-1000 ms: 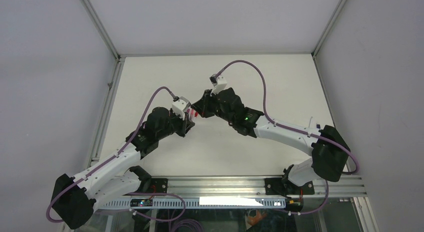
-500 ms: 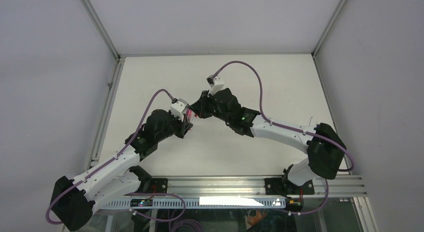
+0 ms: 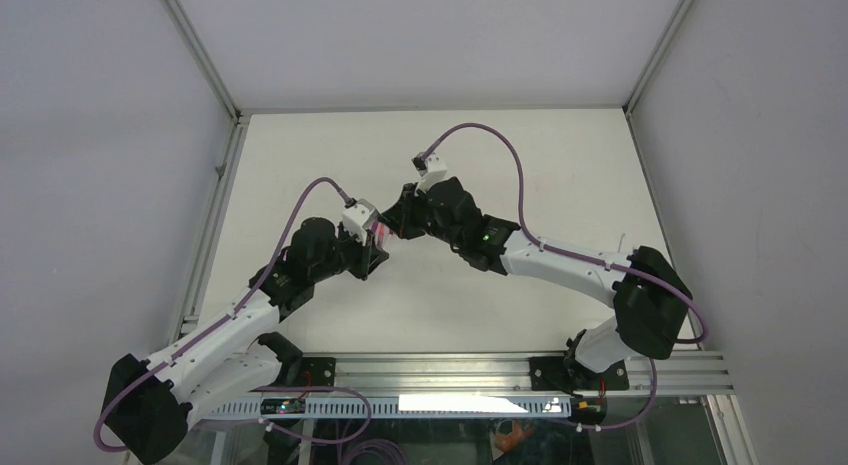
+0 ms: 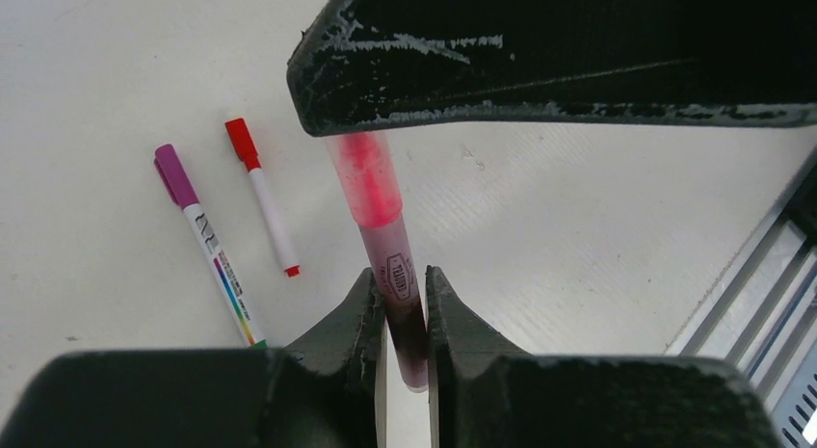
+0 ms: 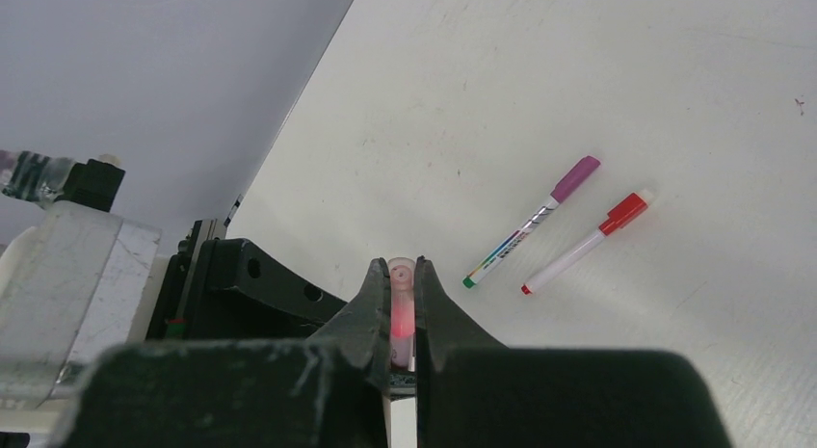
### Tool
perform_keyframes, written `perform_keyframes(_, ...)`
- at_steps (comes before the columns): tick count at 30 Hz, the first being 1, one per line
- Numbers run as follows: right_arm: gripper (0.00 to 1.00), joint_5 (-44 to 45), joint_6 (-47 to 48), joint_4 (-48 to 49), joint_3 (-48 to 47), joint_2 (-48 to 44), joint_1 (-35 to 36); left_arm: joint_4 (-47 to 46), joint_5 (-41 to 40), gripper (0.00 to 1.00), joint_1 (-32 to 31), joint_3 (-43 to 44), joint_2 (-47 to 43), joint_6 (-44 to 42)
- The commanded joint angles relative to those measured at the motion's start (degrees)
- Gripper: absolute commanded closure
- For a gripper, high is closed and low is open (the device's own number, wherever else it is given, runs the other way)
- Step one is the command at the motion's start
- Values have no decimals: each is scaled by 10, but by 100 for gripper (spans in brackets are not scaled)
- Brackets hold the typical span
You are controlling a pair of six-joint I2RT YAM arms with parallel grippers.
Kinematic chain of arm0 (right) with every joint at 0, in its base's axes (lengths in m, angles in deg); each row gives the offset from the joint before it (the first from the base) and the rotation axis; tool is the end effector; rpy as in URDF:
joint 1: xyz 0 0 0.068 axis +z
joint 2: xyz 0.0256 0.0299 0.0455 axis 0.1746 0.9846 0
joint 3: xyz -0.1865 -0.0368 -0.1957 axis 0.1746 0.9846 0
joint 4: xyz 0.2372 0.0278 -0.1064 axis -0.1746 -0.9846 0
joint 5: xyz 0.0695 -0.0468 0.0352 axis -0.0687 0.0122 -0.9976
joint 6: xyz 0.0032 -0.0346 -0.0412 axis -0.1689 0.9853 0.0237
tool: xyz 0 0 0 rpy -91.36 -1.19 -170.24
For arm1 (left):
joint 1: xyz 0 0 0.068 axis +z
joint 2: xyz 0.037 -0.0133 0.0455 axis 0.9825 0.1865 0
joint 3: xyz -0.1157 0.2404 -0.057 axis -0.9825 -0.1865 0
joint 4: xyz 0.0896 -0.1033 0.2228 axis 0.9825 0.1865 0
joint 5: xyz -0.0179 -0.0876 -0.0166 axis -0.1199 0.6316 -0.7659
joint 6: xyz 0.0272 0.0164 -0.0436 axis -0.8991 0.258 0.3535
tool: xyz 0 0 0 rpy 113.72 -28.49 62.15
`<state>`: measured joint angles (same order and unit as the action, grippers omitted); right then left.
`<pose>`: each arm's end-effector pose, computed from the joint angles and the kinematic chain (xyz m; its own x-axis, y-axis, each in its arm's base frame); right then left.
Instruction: Insert the pens into the pen caps
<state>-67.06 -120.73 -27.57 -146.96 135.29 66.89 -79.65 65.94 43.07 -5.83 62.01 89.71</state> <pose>0.1968 0.2975 0.2820 -0.5992 0.0853 -0.7960 -0.5730 0.6487 0.5009 0.1546 -0.1203 0.2373 -0.4301 0.2275 -0.8737 0.6686 0.7305 -0.1389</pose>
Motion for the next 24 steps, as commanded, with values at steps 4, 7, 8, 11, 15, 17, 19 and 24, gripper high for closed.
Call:
perform_keyframes(4, 100, -131, 10, -213, 62, 65, 50, -372, 213, 100, 1, 102, -35, -34)
perform_keyframes(7, 100, -131, 13, -213, 71, 56, 51, -376, 250, 100, 12, 106, -30, -24)
perform_keyframes(8, 100, -131, 15, -212, 74, 52, 51, -380, 265, 100, 17, 107, -25, -17)
perform_keyframes(11, 100, -129, 17, -211, 84, 41, 51, -393, 296, 100, 27, 113, -10, 1)
perform_keyframes(15, 100, -127, 17, -210, 95, 26, 51, -404, 297, 100, 34, 113, -2, 9)
perform_keyframes(17, 100, -128, 16, -211, 99, 20, 51, -403, 283, 100, 36, 111, -3, 5)
perform_keyframes(19, 100, -130, 14, -213, 103, 12, 51, -398, 258, 100, 37, 108, -5, -2)
perform_keyframes(24, 100, -142, 11, -240, 98, -16, 51, -396, 201, 100, 40, 96, -6, -16)
